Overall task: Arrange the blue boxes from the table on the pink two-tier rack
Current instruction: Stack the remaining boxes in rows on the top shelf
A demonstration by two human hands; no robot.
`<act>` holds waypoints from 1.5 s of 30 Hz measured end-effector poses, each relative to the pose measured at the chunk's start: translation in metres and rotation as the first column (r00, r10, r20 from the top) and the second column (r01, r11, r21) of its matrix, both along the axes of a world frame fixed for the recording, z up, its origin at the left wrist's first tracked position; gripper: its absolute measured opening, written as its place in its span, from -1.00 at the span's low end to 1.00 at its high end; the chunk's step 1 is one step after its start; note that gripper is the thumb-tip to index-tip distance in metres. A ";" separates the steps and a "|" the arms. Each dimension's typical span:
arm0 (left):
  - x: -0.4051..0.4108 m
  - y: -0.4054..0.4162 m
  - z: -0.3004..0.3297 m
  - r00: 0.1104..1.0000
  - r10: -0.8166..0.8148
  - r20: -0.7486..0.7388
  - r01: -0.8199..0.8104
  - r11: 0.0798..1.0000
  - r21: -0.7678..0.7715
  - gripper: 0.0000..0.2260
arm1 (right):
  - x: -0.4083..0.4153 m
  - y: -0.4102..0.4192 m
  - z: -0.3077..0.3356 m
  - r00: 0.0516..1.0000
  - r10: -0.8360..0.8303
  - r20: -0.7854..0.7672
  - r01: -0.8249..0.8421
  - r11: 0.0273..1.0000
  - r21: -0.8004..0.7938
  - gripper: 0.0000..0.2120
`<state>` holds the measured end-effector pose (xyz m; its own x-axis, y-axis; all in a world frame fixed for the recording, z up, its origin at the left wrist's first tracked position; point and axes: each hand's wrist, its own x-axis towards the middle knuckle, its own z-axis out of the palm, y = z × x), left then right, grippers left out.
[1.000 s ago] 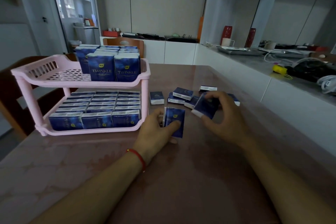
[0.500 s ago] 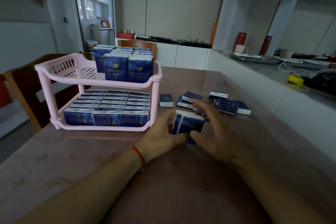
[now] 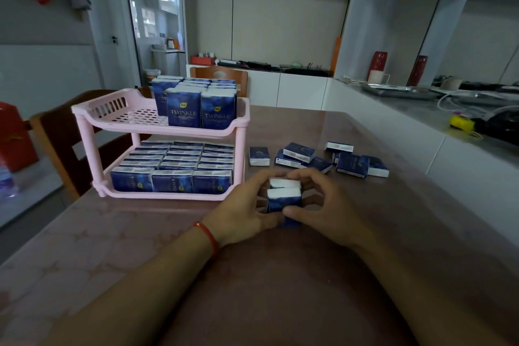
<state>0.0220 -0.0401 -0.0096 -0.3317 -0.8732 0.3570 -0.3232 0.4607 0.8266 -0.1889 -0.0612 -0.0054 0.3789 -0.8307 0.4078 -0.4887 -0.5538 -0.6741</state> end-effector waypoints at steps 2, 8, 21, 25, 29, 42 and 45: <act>0.000 0.003 0.003 0.996 0.055 0.064 -0.050 0.995 -0.085 -0.39 | 0.001 0.002 0.002 0.998 0.035 0.048 -0.036 0.999 0.036 -0.47; 0.021 0.021 0.024 0.976 0.164 0.146 -0.144 0.980 -0.135 -0.50 | 0.013 0.010 0.004 0.977 0.134 0.163 -0.146 0.987 0.063 -0.47; 0.170 0.057 0.143 0.907 0.416 0.063 -0.404 0.903 -0.144 -0.55 | 0.066 0.027 0.020 0.988 0.149 0.045 -0.146 0.987 -0.062 -0.56; 0.201 0.026 0.167 0.862 0.484 0.151 -0.468 0.874 -0.128 -0.54 | 0.100 0.013 0.015 0.989 0.065 0.132 -0.048 0.990 -0.130 -0.57; 0.210 -0.006 0.175 0.814 0.507 0.283 -0.513 0.856 -0.059 -0.53 | 0.111 0.004 -0.004 0.987 -0.002 0.162 0.034 0.981 -0.190 -0.51; 0.196 -0.046 0.162 0.773 0.492 0.402 -0.539 0.842 0.005 -0.16 | 0.108 -0.001 -0.022 0.995 -0.005 0.105 0.026 0.979 -0.202 -0.44; 0.193 -0.046 0.162 0.738 0.496 0.458 -0.545 0.838 -0.031 -0.04 | 0.110 -0.002 -0.023 0.994 -0.019 0.110 0.040 0.981 -0.190 -0.41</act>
<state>0.2146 -0.0857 0.1529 0.0888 -0.9773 0.1924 -0.8191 0.0382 0.5724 -0.0787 -0.0636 -0.0283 0.3013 -0.7431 0.5975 -0.4374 -0.6645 -0.6059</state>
